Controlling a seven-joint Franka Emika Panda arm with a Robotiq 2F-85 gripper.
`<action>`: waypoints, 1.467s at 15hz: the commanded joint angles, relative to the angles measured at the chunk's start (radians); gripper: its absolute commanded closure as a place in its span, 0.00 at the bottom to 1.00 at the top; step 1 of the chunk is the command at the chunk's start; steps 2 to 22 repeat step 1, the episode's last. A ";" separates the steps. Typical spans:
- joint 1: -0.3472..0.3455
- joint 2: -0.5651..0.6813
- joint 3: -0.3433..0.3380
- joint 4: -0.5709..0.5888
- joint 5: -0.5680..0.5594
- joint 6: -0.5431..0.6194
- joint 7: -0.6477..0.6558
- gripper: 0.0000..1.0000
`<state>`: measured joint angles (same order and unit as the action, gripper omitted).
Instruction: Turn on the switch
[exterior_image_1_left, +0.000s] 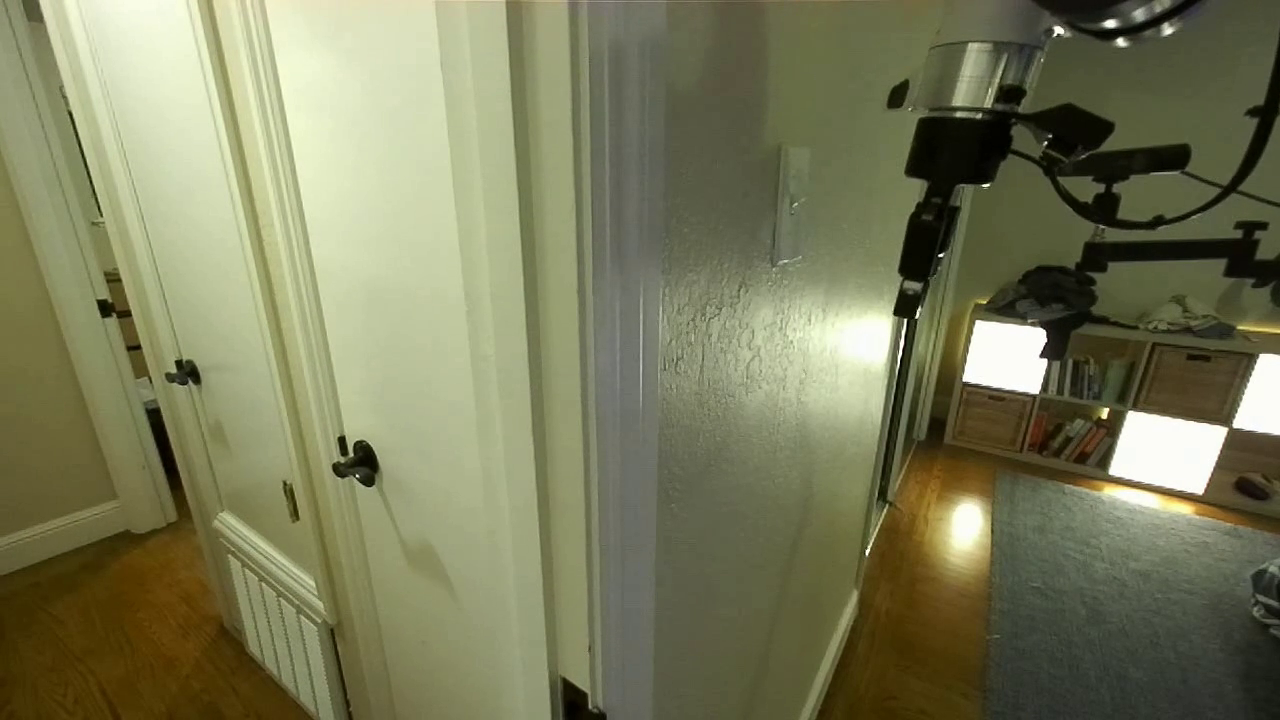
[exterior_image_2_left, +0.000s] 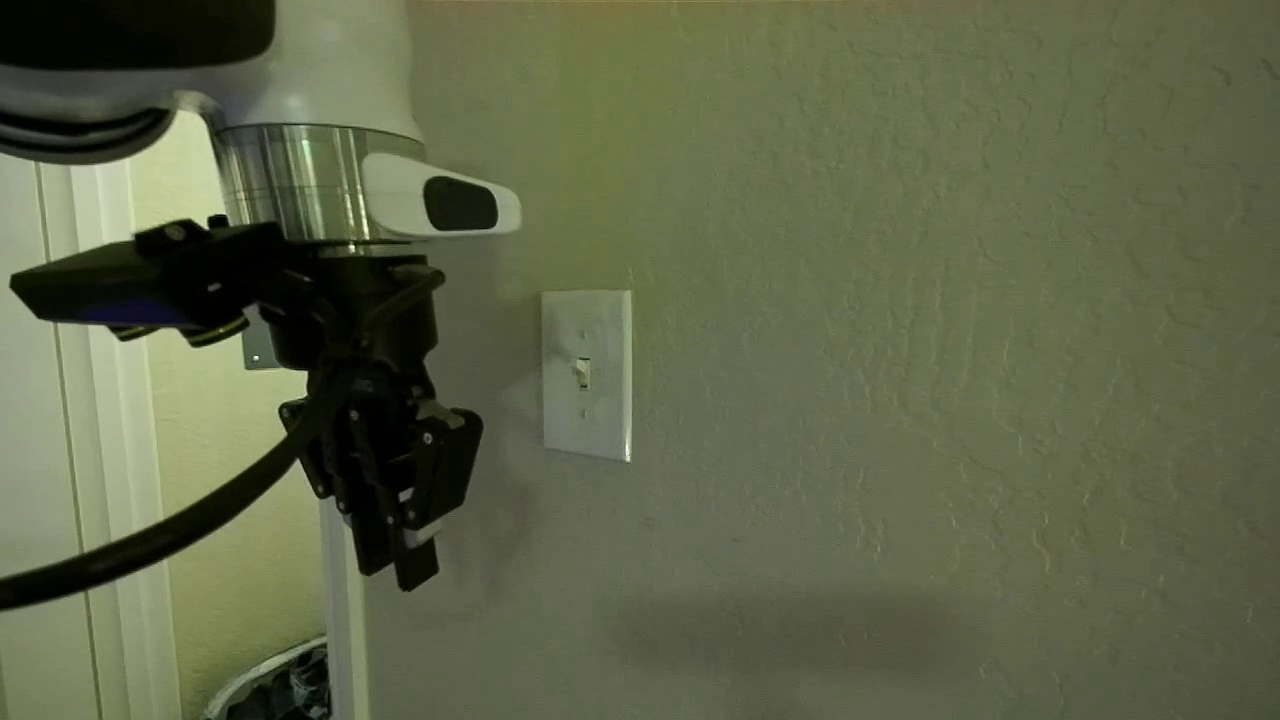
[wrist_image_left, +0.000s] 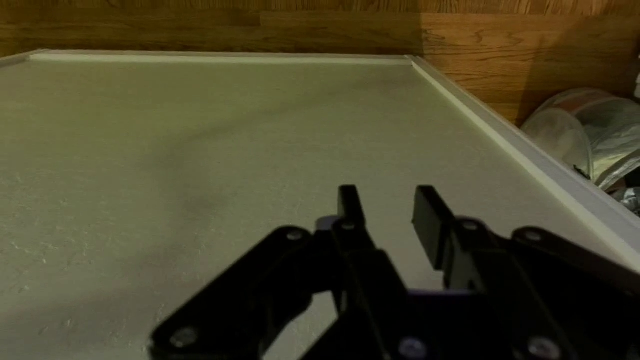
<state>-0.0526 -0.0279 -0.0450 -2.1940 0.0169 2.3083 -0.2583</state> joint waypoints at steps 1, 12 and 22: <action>0.003 0.000 -0.003 0.001 0.000 -0.002 0.001 0.65; 0.003 0.000 -0.003 0.001 0.000 -0.002 0.001 0.65; 0.003 0.000 -0.003 0.001 0.000 -0.002 0.001 0.65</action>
